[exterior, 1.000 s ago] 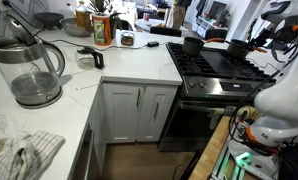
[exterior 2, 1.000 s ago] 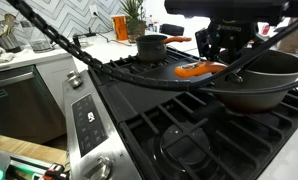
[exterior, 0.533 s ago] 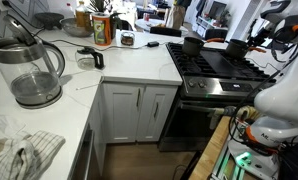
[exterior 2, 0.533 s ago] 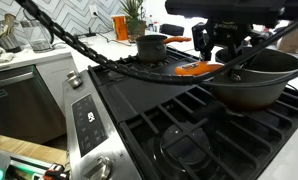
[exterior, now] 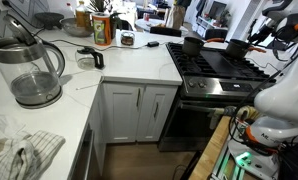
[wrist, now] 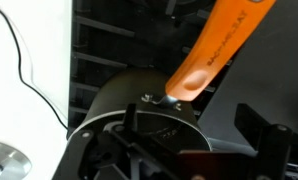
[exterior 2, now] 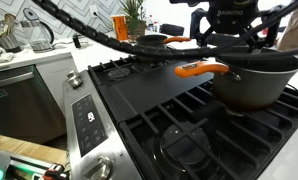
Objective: Move the Pot to the right side of the stove
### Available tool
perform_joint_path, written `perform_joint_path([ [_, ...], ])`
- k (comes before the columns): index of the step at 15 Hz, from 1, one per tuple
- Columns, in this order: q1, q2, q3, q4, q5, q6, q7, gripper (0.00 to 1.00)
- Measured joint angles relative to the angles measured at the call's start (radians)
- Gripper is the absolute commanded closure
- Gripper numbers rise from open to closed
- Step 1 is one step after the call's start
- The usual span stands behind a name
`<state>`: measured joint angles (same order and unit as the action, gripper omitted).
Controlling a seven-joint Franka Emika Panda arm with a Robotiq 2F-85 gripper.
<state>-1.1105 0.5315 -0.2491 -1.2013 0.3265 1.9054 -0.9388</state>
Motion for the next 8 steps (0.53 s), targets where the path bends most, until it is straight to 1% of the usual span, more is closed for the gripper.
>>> perform_joint_path([
  [4, 0.028, -0.087, 0.010, -0.063, -0.003, 0.076, -0.148, 0.00],
  [8, 0.101, -0.208, 0.045, -0.186, -0.032, 0.091, -0.264, 0.00],
])
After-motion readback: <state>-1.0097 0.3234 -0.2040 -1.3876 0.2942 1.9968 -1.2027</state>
